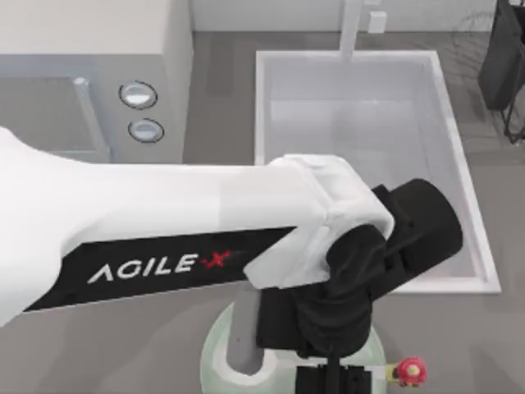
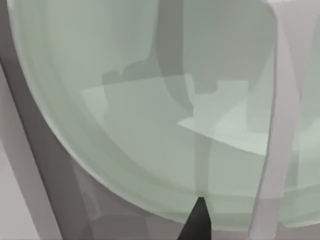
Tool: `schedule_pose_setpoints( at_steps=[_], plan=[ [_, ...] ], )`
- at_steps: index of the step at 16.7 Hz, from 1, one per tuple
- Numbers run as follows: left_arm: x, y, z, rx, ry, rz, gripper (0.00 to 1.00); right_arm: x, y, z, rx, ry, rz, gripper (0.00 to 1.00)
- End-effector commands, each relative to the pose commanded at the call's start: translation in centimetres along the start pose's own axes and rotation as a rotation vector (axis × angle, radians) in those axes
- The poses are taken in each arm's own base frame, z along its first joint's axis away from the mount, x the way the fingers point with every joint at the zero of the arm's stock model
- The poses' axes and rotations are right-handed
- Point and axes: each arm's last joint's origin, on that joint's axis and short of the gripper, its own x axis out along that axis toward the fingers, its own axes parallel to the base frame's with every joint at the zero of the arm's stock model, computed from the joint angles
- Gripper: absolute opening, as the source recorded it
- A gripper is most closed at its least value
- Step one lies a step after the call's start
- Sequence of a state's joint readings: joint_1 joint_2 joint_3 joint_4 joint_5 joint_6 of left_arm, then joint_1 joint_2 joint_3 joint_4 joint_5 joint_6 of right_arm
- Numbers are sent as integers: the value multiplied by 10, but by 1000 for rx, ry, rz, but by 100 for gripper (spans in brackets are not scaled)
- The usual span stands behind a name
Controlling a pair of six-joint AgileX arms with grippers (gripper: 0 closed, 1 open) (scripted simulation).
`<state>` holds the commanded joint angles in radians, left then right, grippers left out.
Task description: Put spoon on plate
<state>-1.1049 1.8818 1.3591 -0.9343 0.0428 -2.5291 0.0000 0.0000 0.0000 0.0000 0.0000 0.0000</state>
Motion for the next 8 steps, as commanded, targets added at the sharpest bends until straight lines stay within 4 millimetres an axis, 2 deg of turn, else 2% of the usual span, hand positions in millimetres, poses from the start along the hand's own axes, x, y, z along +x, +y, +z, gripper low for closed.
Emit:
schedule_pose_setpoints(
  at_steps=[8],
  plan=[
    [4,-10,7,-49,-6,-36,0,0,0,0,0,0,0,100]
  ],
)
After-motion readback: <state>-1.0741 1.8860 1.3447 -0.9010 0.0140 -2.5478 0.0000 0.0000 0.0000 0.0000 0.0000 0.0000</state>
